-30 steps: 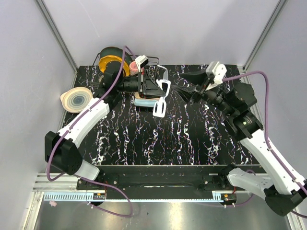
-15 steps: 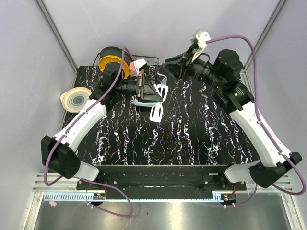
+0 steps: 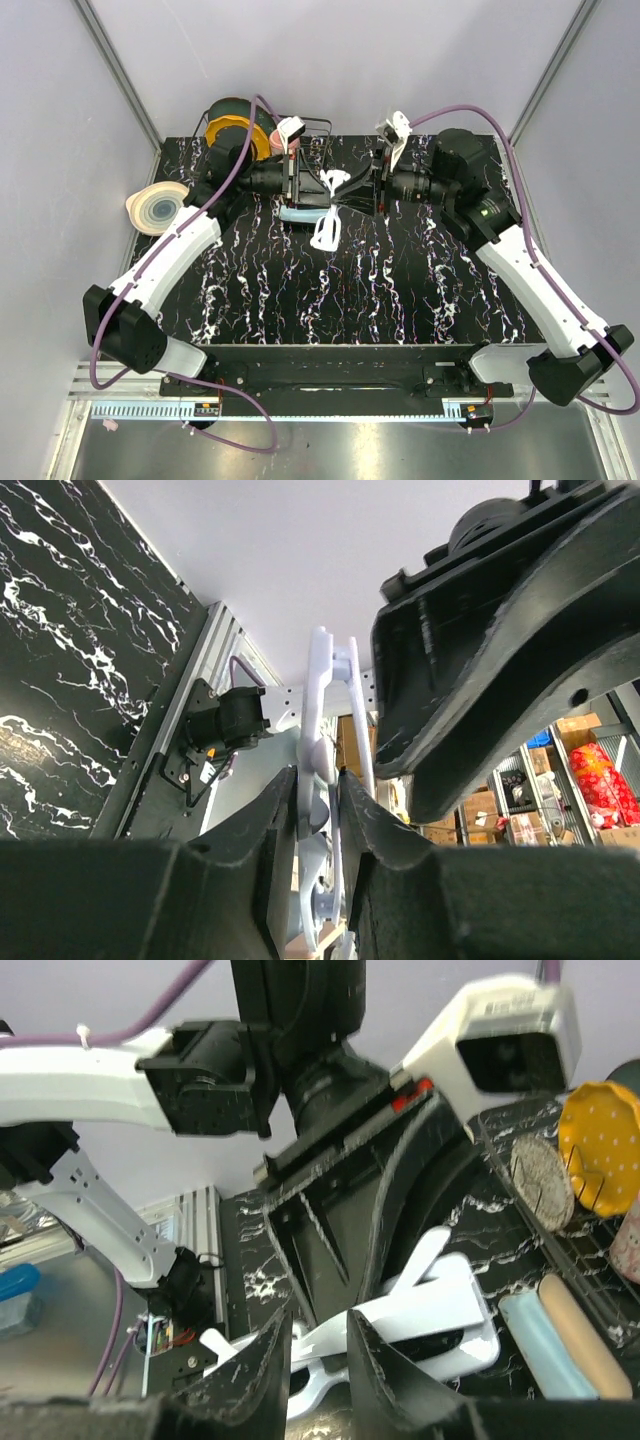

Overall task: Organize the sunglasses
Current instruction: Fold the left temple of the sunglasses with the sunglasses, then pass from the left arm to the right, then move the opened sunglasses case to the center of the board.

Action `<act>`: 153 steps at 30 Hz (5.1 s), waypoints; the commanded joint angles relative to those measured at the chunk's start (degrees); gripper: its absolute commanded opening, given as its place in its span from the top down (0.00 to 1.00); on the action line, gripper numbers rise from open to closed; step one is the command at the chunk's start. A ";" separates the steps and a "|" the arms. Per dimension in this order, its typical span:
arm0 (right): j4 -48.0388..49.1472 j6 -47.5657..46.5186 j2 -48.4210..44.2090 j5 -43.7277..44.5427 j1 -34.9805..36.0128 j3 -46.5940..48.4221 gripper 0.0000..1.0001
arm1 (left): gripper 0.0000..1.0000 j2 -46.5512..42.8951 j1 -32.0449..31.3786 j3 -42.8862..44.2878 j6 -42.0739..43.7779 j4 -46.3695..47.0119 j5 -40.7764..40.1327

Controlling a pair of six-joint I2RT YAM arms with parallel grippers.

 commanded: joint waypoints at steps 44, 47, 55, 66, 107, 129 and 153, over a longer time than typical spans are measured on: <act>18.61 32.37 0.31 1.87 0.32 -5.53 0.47 | 0.71 -6.92 6.03 1.74 -10.62 21.44 -1.69; 19.41 33.25 1.10 1.86 0.40 -5.36 0.50 | 0.71 -7.18 6.03 1.39 -10.80 21.70 -1.87; 20.20 34.13 2.59 2.04 0.58 -4.57 0.57 | 0.71 -7.18 6.12 0.86 -10.89 21.97 -1.87; 22.31 36.24 4.00 0.64 1.19 -4.30 0.64 | 0.71 -6.39 6.12 1.21 -8.86 19.68 -1.87; 17.40 36.34 2.25 10.29 0.50 -6.50 1.00 | 0.27 -7.71 13.75 1.56 14.76 -9.65 -5.82; 3.59 33.96 5.58 23.31 -5.13 -11.95 1.00 | 1.00 8.10 24.58 -14.71 7.16 -10.73 -56.44; 3.51 34.48 13.23 16.02 -11.99 -8.79 1.00 | 0.55 30.60 10.96 11.66 14.60 -23.90 -70.84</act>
